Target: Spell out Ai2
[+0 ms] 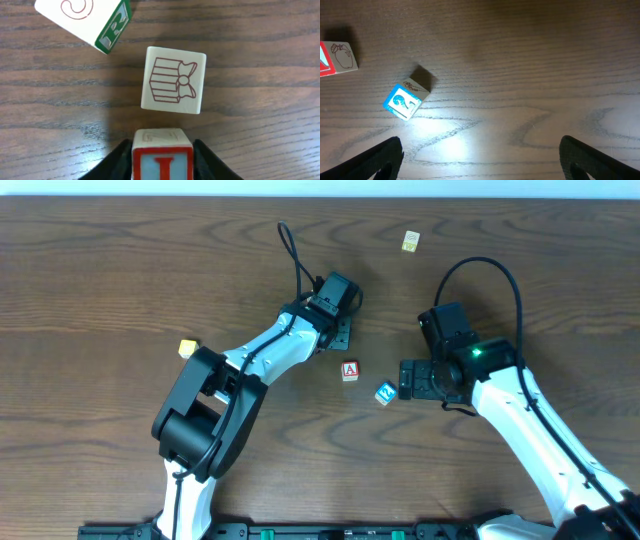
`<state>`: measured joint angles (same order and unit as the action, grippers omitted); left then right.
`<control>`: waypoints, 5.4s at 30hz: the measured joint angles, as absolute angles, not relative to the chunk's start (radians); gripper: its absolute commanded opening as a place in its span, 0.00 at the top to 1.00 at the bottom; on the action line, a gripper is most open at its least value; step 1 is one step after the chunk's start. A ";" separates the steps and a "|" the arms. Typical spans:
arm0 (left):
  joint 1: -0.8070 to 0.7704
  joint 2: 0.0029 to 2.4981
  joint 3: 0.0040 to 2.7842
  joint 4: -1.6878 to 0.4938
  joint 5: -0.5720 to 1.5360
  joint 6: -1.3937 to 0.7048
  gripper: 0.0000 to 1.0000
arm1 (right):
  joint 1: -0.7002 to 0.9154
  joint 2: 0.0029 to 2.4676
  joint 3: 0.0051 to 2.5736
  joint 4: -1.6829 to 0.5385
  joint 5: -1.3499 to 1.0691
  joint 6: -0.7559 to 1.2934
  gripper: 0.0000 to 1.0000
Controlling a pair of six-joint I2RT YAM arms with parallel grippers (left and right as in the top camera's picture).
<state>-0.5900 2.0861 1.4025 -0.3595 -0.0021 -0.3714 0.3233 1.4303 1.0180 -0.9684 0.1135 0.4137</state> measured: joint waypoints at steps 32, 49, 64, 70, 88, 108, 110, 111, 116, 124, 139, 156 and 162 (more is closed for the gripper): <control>-0.672 1.906 1.459 -0.751 0.057 -0.363 0.34 | 0.320 1.430 1.018 -0.878 0.136 0.434 0.01; -0.743 2.058 1.459 -0.717 0.100 -0.513 0.49 | 0.015 1.430 1.018 -0.862 0.150 0.461 0.01; -0.743 2.071 1.460 -0.651 0.070 -0.574 0.82 | 0.015 1.430 1.018 -0.881 0.147 0.460 0.01; -0.743 2.071 1.461 -0.665 0.063 -0.576 0.93 | 0.015 1.430 1.018 -0.890 0.147 0.460 0.01; -0.657 1.897 1.461 -0.772 -0.194 -0.422 0.81 | 0.015 1.430 1.018 -0.885 0.150 0.460 0.01; -0.458 2.036 1.461 -0.594 -0.037 -0.265 0.84 | 0.015 1.430 1.018 -0.979 0.150 0.460 0.01; -0.459 2.047 1.461 -0.588 -0.033 -0.264 0.83 | 0.015 1.430 1.018 -0.989 0.150 0.460 0.01; -0.459 2.048 1.461 -0.586 -0.033 -0.265 0.83 | 0.015 1.430 1.018 -0.995 0.150 0.460 0.01; -0.460 2.048 1.461 -0.578 -0.032 -0.274 0.84 | 0.015 1.430 1.018 -1.002 0.150 0.460 0.01; -0.460 2.048 1.461 -0.567 -0.016 -0.295 0.85 | 0.015 1.430 1.018 -1.005 0.150 0.461 0.01; -0.476 2.049 1.461 -0.577 -0.006 -0.315 0.88 | 0.015 1.430 1.018 -1.011 0.150 0.461 0.01; -0.482 2.084 1.462 -0.570 -0.004 -0.318 0.70 | 0.015 1.430 1.018 -1.017 0.150 0.461 0.01; -0.482 2.083 1.462 -0.571 0.001 -0.322 0.51 | 0.015 1.430 1.018 -1.017 0.150 0.461 0.01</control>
<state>-0.4816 2.0834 1.4620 -0.5709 0.0006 -0.3218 0.0154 1.4303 1.0180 -1.0168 0.1505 0.4610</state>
